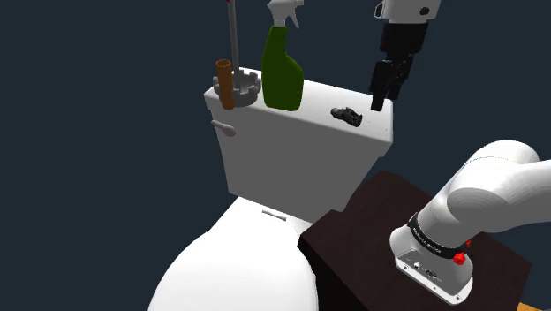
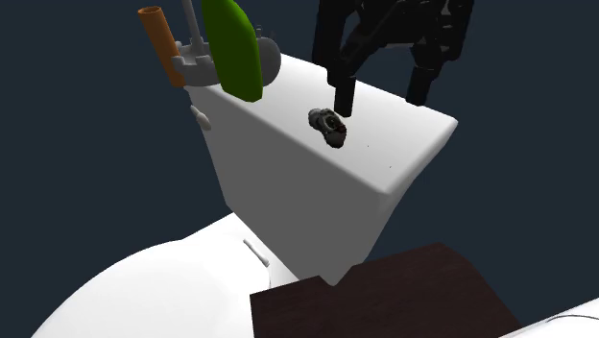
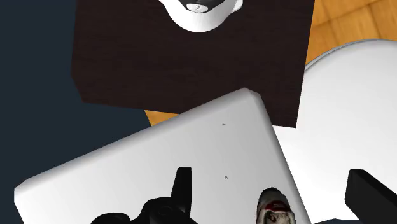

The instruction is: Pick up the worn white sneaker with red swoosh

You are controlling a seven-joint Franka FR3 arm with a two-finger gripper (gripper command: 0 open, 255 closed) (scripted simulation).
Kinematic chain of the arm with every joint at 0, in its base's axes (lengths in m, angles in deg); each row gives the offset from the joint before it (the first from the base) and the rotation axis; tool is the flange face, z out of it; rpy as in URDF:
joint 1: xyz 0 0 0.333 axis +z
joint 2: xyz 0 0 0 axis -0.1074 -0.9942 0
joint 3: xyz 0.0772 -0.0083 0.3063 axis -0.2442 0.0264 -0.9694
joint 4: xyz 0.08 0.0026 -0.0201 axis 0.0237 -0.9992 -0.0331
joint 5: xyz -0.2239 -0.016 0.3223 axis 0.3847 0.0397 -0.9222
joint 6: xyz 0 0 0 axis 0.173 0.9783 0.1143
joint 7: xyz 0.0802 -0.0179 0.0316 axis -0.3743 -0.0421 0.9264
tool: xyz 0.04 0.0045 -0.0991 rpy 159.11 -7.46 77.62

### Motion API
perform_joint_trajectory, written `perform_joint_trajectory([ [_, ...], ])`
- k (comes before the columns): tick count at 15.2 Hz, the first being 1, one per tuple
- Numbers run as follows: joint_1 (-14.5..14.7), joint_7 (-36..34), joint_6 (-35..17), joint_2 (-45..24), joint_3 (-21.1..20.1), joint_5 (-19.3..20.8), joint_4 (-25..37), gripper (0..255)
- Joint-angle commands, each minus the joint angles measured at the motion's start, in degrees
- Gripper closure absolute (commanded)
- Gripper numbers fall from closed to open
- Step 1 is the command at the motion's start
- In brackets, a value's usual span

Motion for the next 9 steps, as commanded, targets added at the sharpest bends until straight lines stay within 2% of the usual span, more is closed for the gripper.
perform_joint_trajectory([
  [1, 0.0, 0.0, 0.0, 0.0, 0.0, 0.0, 0.0, 0],
  [8, -1.1, -8.8, -10.3, -13.2, -10.5, 5.3, 6.6, 0],
  [9, -1.1, -9.1, -10.6, -13.6, -10.7, 5.6, 6.9, 0],
])
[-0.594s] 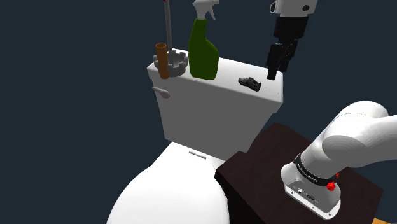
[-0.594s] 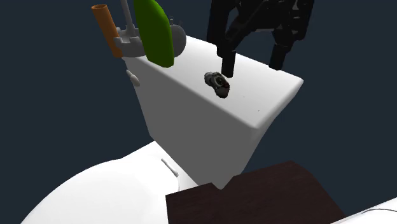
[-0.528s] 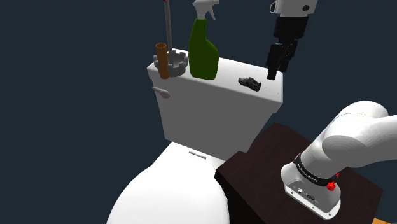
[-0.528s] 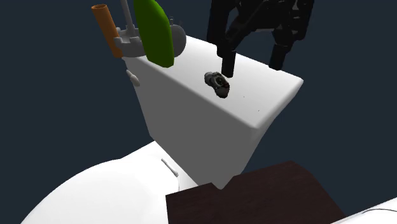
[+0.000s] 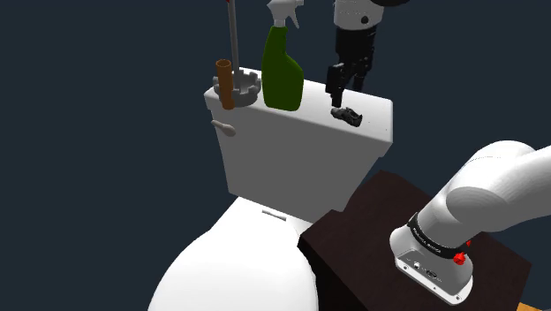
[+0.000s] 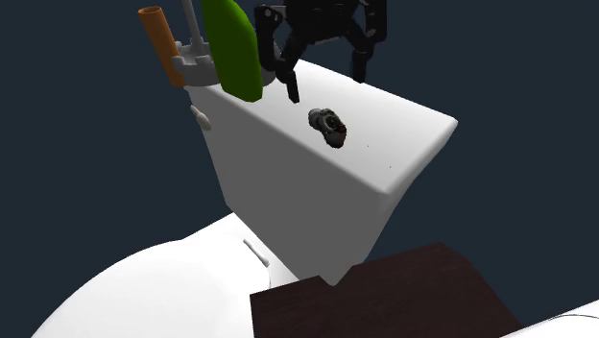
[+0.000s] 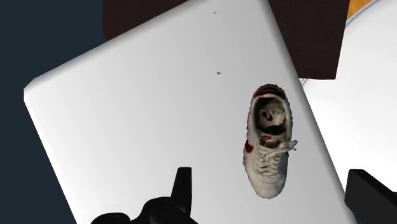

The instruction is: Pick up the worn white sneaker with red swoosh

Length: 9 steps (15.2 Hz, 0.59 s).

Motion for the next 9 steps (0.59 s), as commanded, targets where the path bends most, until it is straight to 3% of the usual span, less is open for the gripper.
perform_joint_trajectory([
  [1, 0.0, -1.2, -1.7, -1.1, -1.2, 0.4, -0.4, 0],
  [9, 0.2, -1.6, -6.8, -1.1, -1.6, 0.1, -5.4, 0],
])
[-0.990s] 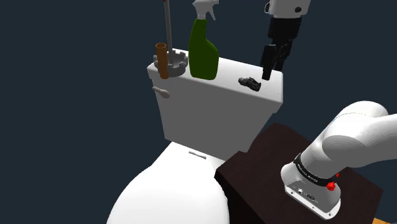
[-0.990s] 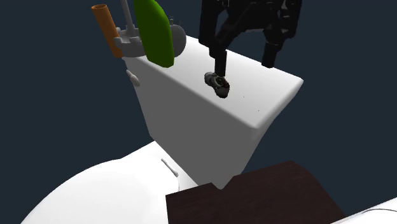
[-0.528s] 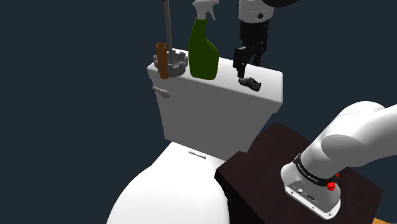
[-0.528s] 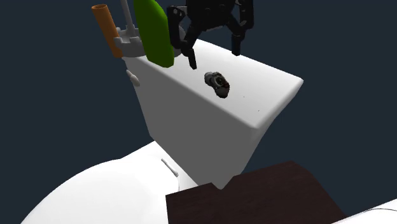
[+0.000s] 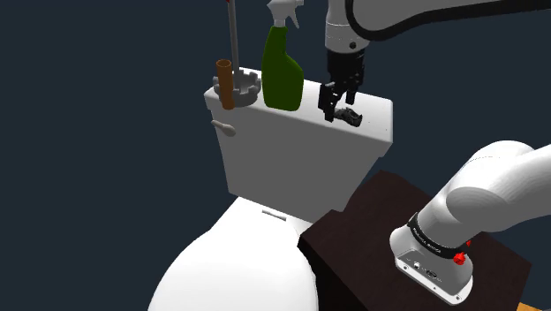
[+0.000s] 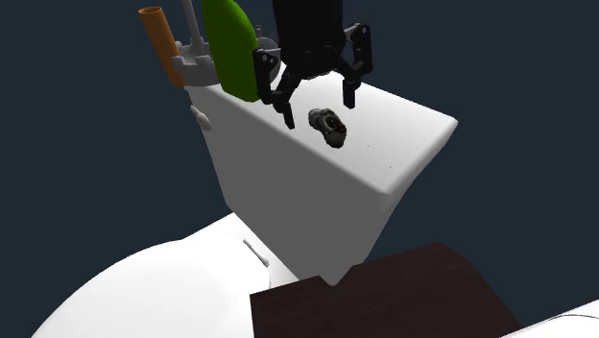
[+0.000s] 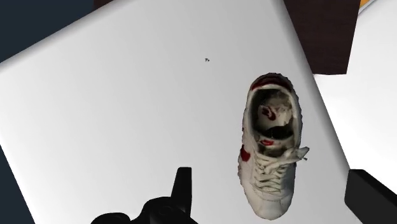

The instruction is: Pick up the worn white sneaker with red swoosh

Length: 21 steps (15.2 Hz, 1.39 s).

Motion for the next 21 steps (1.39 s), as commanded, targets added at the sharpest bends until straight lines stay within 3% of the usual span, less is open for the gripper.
perform_joint_trajectory([
  [1, 0.0, 0.0, -0.3, -0.1, 0.0, 0.0, -0.1, 255],
  [9, -0.1, 0.2, -1.3, -0.3, 0.1, 0.1, -1.0, 255],
  [21, -0.7, 0.7, 8.0, -0.2, 0.4, 0.4, 8.4, 255],
])
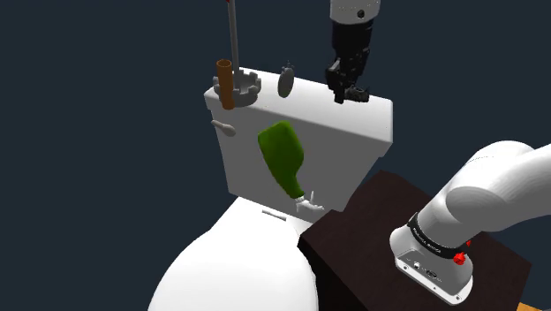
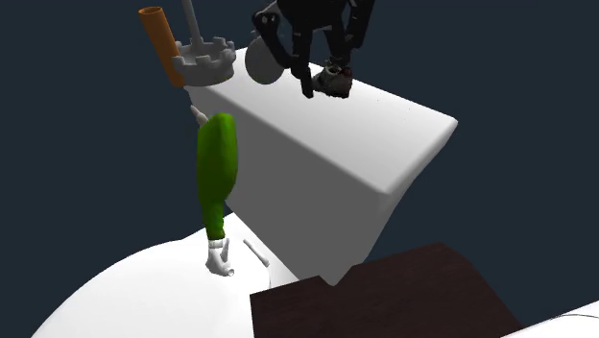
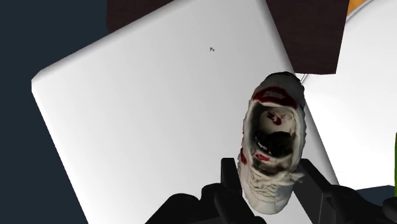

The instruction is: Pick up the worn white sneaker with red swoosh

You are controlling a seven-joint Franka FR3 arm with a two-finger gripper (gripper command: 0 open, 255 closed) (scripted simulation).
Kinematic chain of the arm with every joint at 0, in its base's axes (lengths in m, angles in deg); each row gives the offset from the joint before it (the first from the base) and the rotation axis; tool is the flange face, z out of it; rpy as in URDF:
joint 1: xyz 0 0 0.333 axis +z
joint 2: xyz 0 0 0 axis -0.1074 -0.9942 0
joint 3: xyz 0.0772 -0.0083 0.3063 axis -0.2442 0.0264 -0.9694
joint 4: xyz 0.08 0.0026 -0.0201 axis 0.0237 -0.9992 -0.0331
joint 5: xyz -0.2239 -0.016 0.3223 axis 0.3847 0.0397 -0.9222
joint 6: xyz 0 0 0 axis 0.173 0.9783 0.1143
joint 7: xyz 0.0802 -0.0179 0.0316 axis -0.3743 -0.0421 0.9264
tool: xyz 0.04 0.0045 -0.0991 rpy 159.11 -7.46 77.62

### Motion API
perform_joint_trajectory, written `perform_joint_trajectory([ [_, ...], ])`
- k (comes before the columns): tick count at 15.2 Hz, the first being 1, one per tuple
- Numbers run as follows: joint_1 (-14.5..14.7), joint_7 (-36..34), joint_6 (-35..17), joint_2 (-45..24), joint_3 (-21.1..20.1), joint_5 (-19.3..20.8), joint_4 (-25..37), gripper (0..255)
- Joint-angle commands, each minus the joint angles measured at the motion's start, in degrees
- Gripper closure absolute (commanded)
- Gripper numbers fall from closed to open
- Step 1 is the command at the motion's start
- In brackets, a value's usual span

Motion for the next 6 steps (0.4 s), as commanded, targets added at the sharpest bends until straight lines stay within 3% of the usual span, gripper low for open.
perform_joint_trajectory([
  [1, -0.1, 0.1, 1.5, -0.1, 0.1, 0.1, 1.6, 255],
  [6, -0.2, 0.2, 3.9, -0.5, 0.2, 0.3, 4.3, 255],
])
